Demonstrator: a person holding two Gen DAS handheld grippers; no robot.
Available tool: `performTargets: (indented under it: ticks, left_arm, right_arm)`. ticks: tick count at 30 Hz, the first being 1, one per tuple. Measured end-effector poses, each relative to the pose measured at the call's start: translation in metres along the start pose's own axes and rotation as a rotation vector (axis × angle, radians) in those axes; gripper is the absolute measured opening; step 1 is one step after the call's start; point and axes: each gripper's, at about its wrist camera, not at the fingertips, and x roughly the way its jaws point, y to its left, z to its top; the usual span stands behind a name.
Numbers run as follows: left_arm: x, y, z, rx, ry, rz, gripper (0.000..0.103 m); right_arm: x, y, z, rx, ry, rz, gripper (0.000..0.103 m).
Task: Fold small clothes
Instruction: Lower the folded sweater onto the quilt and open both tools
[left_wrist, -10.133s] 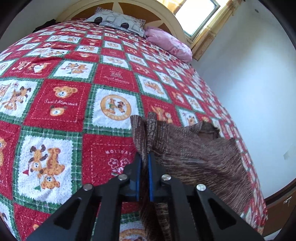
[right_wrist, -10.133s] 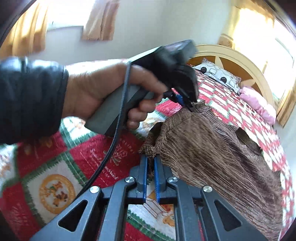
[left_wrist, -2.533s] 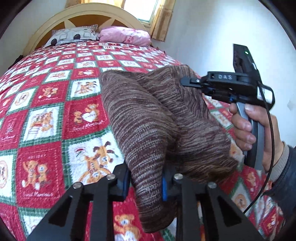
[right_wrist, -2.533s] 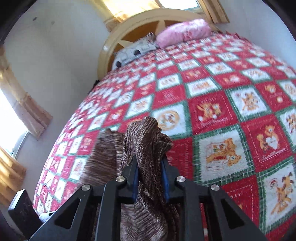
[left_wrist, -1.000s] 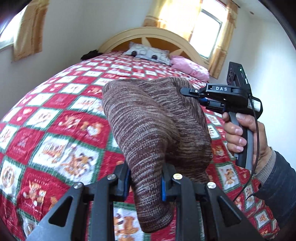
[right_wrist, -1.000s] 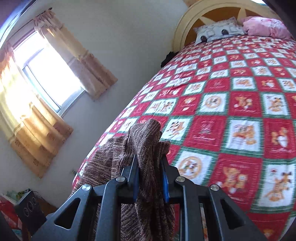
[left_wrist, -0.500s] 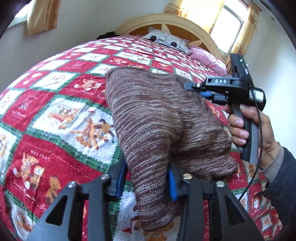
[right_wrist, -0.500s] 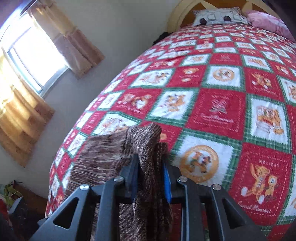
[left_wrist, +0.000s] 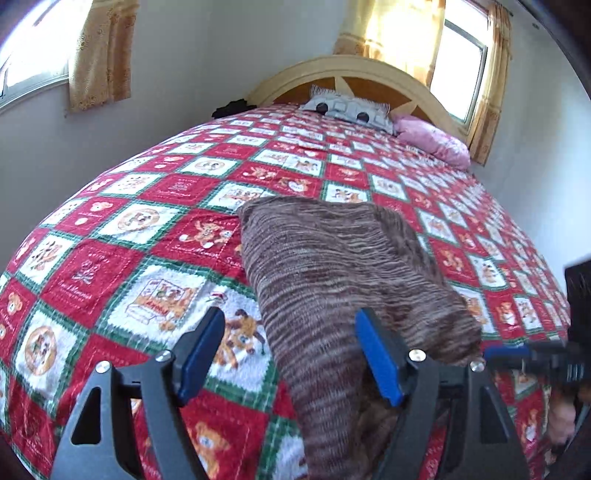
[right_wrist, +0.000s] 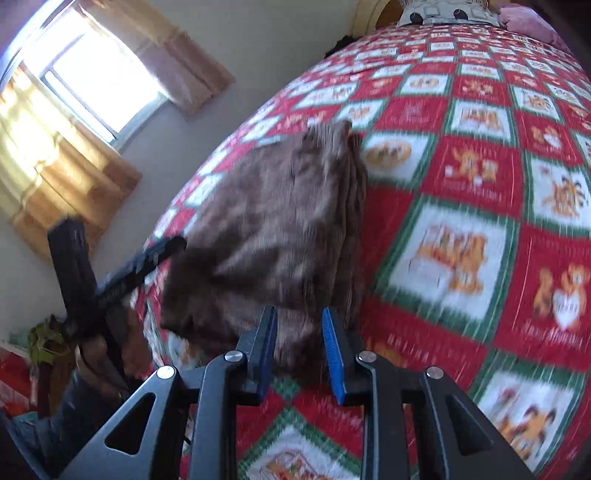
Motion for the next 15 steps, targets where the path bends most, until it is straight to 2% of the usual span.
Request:
performTargets:
  ticks: [2,4,5,9,13,15]
  left_arm:
    - [0.007,-0.003,0.0,0.013,0.014,0.015,0.076]
    - [0.008,-0.006,-0.001,0.021,0.022,0.017,0.076]
    - [0.007,-0.007,-0.002,0.025,0.022,0.018,0.077]
    - [0.009,-0.01,-0.006,0.055,0.031,0.061,0.084]
    - [0.016,-0.006,-0.01,0.038,0.059,0.061,0.09]
    - [0.019,-0.007,-0.013,0.036,0.069,0.051,0.091]
  right_arm:
    - [0.008,0.0,-0.007,0.006,0.004,-0.022,0.023]
    - [0.008,0.001,-0.008,-0.001,-0.01,-0.037,0.012]
    - [0.004,0.002,-0.009,0.0,-0.022,-0.033,0.009]
    - [-0.013,0.011,-0.009,-0.039,-0.06,-0.059,0.008]
    - [-0.011,0.004,-0.011,-0.038,-0.022,-0.145,0.007]
    - [-0.002,-0.009,-0.013,-0.003,0.003,-0.148,0.007]
